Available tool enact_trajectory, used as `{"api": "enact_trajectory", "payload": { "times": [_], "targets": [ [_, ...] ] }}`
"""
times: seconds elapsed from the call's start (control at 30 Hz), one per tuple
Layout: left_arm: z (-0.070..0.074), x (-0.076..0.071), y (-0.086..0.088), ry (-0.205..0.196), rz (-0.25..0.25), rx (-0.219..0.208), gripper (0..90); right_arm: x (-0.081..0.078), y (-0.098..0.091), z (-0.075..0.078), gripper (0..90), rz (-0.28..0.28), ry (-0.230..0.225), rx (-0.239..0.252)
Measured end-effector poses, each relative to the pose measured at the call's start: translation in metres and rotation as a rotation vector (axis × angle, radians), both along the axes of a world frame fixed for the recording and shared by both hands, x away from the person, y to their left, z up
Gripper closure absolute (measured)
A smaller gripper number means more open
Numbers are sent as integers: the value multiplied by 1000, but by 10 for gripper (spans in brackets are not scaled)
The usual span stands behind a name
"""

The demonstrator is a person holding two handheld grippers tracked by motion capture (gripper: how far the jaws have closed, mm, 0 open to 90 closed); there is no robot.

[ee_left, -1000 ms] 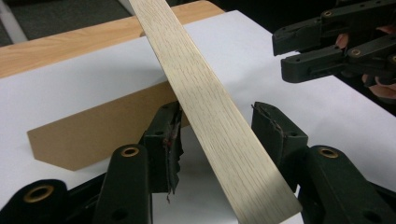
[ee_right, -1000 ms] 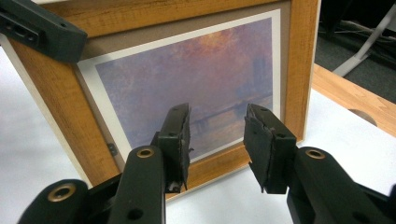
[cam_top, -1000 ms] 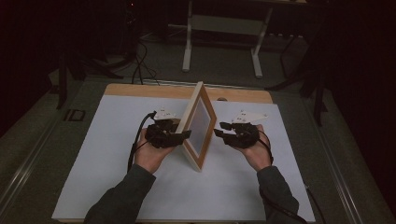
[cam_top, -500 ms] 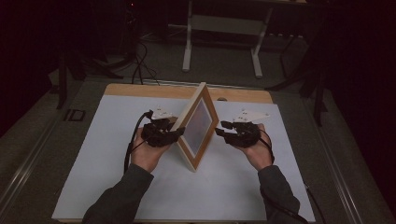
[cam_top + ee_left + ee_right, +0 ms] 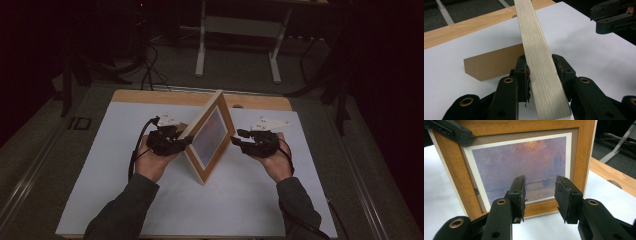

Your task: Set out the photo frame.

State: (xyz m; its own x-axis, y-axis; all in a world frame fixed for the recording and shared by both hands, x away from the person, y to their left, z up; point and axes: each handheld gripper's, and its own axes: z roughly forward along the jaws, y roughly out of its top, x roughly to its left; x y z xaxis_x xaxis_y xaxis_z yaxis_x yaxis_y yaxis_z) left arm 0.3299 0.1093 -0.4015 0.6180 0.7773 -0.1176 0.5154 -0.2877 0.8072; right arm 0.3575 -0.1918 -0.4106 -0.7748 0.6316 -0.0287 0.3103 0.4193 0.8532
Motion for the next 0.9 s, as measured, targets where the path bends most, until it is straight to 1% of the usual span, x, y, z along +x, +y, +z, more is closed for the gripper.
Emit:
{"api": "enact_trajectory", "payload": {
  "times": [0.33, 0.63, 0.73, 0.83, 0.9],
  "targets": [
    [-1, 5, 10, -1, -60, -5, 697, 0, -1, 3, 594, 0, -3, -3],
    [-2, 8, 17, -1, -101, -18, 694, 1, -3, 3, 592, -3, -2, -3],
    [-2, 10, 20, -6, -133, -18, 692, 1, -3, 3, 589, -5, -1, 3],
    [-2, 13, 21, -4, -166, -32, 689, 2, -5, 4, 586, -8, 0, 21],
    [-2, 14, 22, 0, -182, -42, 691, 2, -6, 4, 585, -9, 1, 22]
  ]
}}
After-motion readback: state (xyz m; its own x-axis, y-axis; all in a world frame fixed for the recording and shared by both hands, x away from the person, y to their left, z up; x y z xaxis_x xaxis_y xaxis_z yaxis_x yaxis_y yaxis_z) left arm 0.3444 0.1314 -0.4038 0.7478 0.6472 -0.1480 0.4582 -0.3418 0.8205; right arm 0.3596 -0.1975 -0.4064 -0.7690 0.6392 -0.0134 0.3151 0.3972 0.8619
